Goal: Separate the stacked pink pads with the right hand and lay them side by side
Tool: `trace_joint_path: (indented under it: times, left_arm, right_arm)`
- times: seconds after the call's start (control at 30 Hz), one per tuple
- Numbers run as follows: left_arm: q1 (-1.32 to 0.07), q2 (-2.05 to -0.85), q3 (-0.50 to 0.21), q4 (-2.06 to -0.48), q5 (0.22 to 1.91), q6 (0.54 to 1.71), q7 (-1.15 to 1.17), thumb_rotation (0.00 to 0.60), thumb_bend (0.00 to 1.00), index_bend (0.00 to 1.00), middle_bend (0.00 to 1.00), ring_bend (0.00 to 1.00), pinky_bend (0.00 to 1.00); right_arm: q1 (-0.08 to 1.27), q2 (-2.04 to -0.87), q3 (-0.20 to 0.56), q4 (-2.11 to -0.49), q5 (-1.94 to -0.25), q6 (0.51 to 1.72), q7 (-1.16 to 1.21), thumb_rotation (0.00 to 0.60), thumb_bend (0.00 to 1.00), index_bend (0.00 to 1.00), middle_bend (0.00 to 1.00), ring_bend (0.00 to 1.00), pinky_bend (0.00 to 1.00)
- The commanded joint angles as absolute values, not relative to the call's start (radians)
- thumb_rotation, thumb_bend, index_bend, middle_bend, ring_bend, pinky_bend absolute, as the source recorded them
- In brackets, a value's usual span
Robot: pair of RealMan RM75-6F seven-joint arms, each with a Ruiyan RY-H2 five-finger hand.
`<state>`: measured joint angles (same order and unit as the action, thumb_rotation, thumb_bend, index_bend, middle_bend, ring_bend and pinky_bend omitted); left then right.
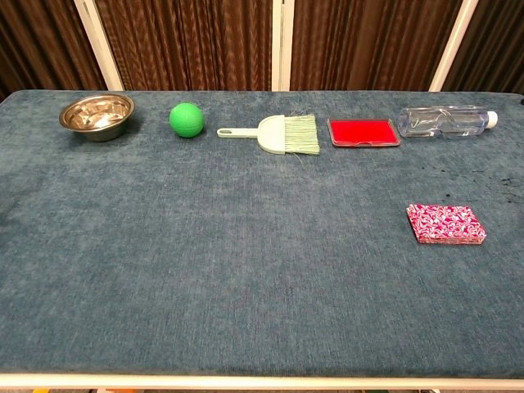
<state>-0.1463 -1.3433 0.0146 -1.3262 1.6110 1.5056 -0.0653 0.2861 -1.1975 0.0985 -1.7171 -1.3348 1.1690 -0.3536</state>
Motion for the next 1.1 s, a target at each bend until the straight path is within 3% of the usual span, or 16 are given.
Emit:
trace_joint_path:
  times: [0.03, 0.13, 0.2, 0.37, 0.53, 0.9, 1.1]
  left_arm:
    - [-0.146, -1.345, 0.014, -1.316, 1.613, 1.509, -0.080, 0.600, 0.00, 0.09, 0.07, 0.04, 0.23]
    - [-0.147, -1.348, 0.014, -1.304, 1.611, 1.505, -0.095, 0.600, 0.00, 0.09, 0.07, 0.04, 0.23]
    - [-0.147, -1.350, 0.014, -1.295, 1.609, 1.503, -0.104, 0.600, 0.00, 0.09, 0.07, 0.04, 0.23]
    - [-0.148, -1.355, 0.013, -1.272, 1.602, 1.497, -0.135, 0.600, 0.00, 0.09, 0.07, 0.04, 0.23]
    - [-0.151, -1.355, 0.013, -1.259, 1.600, 1.490, -0.153, 0.600, 0.00, 0.09, 0.07, 0.04, 0.23]
    - [-0.144, -1.357, 0.014, -1.230, 1.595, 1.496, -0.188, 0.600, 0.00, 0.09, 0.07, 0.04, 0.23]
    - [-0.144, -1.354, 0.013, -1.223, 1.595, 1.498, -0.199, 0.600, 0.00, 0.09, 0.07, 0.04, 0.23]
  right_arm:
    - [0.337, -1.199, 0.122, -1.775, -1.219, 1.113, -0.483, 0.600, 0.20, 0.09, 0.17, 0.15, 0.13]
    - [0.365, -1.212, 0.127, -1.787, -1.137, 1.090, -0.560, 0.600, 0.20, 0.11, 0.18, 0.24, 0.30]
    - [0.379, -1.225, 0.127, -1.789, -1.100, 1.083, -0.594, 0.600, 0.20, 0.11, 0.18, 0.26, 0.33]
    - [0.408, -1.270, 0.115, -1.781, -1.041, 1.083, -0.656, 0.600, 0.20, 0.11, 0.18, 0.12, 0.15]
    - [0.438, -1.314, 0.102, -1.764, -0.994, 1.077, -0.702, 0.600, 0.20, 0.11, 0.19, 0.06, 0.00]
    - [0.504, -1.419, 0.087, -1.696, -0.907, 1.072, -0.783, 0.600, 0.20, 0.11, 0.19, 0.04, 0.00]
    - [0.525, -1.449, 0.081, -1.678, -0.876, 1.084, -0.808, 0.600, 0.20, 0.22, 0.20, 0.04, 0.00]
